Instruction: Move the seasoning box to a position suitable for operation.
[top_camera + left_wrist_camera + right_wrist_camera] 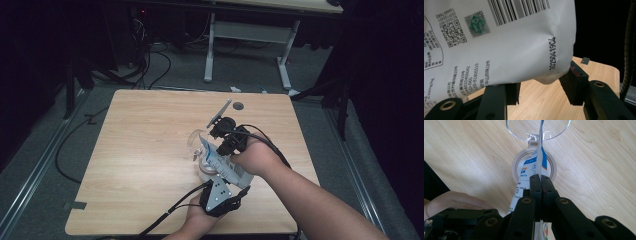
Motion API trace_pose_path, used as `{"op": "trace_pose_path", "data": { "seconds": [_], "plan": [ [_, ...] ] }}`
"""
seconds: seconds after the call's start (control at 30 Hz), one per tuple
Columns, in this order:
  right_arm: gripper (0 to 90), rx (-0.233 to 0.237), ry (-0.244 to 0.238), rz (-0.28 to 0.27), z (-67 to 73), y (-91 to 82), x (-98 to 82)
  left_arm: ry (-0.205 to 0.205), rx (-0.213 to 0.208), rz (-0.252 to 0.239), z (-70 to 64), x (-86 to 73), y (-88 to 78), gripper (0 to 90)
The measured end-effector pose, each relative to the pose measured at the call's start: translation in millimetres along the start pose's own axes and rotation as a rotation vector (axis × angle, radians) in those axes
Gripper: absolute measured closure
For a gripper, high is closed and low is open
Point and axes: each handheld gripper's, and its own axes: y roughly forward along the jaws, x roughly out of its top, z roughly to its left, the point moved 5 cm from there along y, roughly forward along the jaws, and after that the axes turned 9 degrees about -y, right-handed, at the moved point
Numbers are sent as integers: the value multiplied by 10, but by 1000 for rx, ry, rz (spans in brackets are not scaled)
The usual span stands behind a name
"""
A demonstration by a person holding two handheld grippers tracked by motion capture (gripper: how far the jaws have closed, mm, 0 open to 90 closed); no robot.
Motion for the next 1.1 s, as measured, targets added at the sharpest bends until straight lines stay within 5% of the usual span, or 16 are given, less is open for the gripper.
{"op": "trace_pose_path", "data": {
  "seconds": [1.1],
  "plan": [
    [899, 1, -2, -5, 3, 8, 13, 4, 4, -12, -10, 7, 5, 544]
  ]
}}
